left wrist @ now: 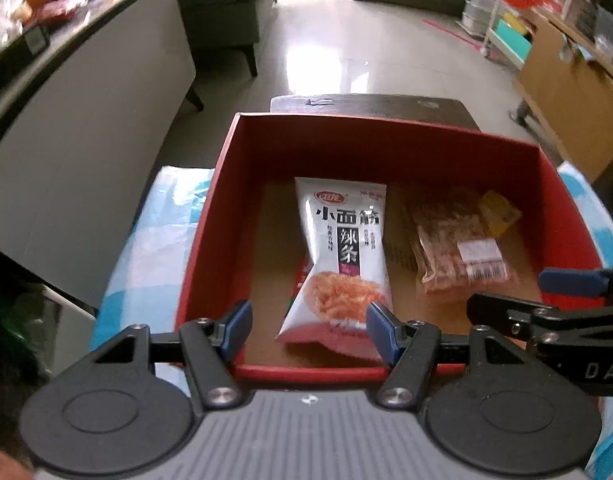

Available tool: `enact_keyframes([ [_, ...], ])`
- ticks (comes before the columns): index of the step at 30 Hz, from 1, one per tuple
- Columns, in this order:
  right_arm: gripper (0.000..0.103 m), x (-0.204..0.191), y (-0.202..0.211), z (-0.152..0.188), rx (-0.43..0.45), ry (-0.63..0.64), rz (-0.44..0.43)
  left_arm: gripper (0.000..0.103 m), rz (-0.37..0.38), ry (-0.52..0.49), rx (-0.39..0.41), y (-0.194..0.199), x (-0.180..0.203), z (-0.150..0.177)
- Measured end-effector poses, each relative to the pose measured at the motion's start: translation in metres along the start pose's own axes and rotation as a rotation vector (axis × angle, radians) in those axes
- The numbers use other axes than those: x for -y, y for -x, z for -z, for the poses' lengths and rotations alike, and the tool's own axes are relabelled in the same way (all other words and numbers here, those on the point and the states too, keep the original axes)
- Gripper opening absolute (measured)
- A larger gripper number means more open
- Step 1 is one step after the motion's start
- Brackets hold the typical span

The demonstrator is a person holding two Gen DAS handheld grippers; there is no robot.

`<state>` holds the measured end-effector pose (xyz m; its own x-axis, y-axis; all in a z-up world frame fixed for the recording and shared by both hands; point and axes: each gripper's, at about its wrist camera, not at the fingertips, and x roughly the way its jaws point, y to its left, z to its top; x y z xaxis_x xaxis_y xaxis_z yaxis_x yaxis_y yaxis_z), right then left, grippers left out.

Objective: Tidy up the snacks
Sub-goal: 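Withdraw both tools from the red box toward the table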

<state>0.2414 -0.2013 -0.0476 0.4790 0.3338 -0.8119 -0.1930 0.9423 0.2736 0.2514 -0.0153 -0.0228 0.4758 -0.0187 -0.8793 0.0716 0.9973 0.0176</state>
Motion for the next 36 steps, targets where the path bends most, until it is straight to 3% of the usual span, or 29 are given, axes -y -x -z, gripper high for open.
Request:
enact_keyframes([
  [12,0.092,-0.008,0.014,0.013,-0.056,0.002,0.002,0.058,0.105,0.082,-0.064,0.014,-0.019,0.011],
  [18,0.093,-0.011,0.020,0.015,-0.088,0.004,0.003,0.058,0.111,0.082,-0.075,0.020,-0.014,0.022],
  [21,0.094,-0.013,0.026,0.023,-0.095,-0.001,0.001,0.058,0.090,0.077,-0.034,0.030,-0.012,0.027],
  [28,0.094,-0.007,0.071,0.022,0.042,-0.050,-0.032,0.058,0.120,0.122,0.048,0.068,-0.019,0.040],
  [31,0.102,-0.001,0.097,0.026,0.089,-0.056,-0.044,0.059,0.138,0.146,0.038,0.075,-0.025,0.054],
  [36,0.102,0.015,0.112,0.047,0.085,-0.073,-0.001,0.060,0.167,0.169,-0.019,0.075,-0.030,0.086],
])
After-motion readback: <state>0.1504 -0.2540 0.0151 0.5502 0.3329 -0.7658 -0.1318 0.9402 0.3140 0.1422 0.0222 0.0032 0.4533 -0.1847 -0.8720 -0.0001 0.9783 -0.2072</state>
